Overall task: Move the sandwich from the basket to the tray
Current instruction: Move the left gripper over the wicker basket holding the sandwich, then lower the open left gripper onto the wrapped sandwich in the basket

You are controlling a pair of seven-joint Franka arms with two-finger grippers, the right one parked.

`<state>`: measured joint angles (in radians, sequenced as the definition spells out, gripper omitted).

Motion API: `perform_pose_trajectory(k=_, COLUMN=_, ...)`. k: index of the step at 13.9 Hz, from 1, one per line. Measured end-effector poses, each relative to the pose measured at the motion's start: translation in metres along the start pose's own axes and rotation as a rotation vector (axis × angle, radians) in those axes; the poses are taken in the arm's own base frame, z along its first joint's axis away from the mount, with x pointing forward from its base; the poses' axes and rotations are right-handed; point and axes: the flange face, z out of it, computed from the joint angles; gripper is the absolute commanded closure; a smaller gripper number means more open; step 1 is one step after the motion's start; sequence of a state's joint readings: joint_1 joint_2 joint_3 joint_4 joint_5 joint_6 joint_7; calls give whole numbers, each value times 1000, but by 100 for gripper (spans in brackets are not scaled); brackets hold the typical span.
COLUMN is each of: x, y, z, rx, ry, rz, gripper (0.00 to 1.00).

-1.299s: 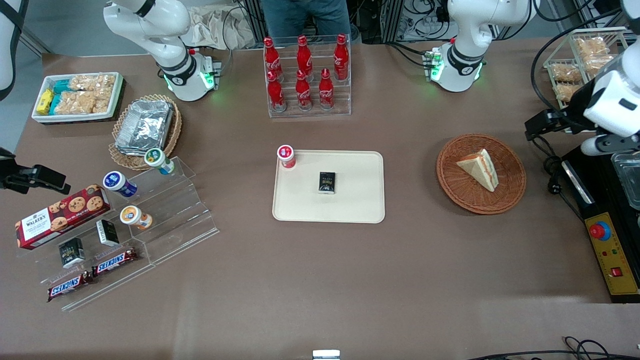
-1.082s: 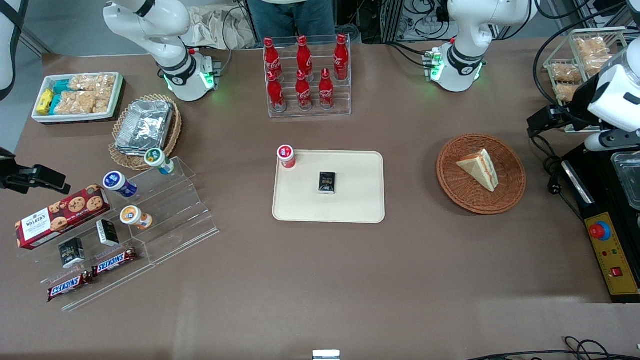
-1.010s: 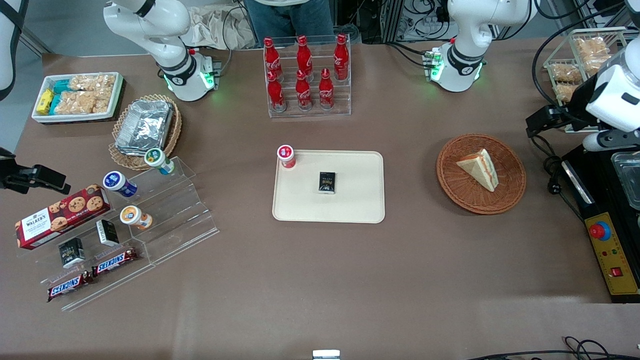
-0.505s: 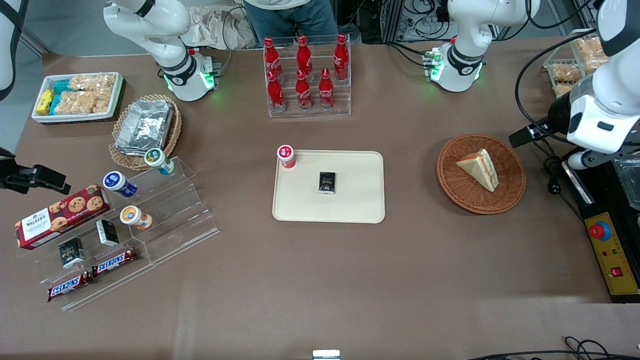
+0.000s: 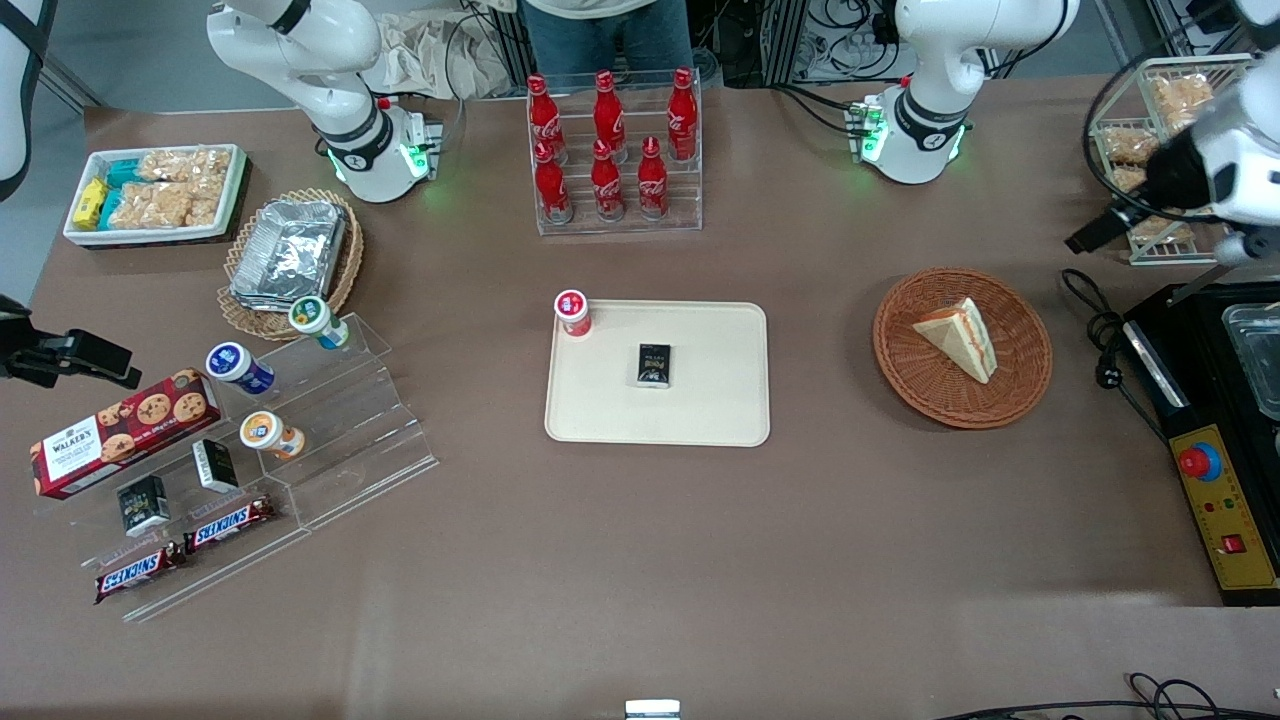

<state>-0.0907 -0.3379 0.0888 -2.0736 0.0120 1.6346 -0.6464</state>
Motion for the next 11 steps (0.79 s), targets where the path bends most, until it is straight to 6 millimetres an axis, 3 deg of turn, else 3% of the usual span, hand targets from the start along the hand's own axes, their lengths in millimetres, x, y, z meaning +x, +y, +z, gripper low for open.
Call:
perform_pose_trajectory(k=2, x=-27, y=16, z=20, rx=44, ry=28, rz=-28, gripper=0)
perform_pose_trajectory(k=4, x=-35, y=24, z=31, rx=66, ry=37, rz=-51, gripper=0)
perform_pose_trajectory(k=8, x=-29, y=22, z=56, rx=71, ry=34, rz=-70, gripper=0)
perform_pose_trajectory(k=11, x=-15, y=24, z=113, rx=76, ry=22, rz=-111, gripper=0)
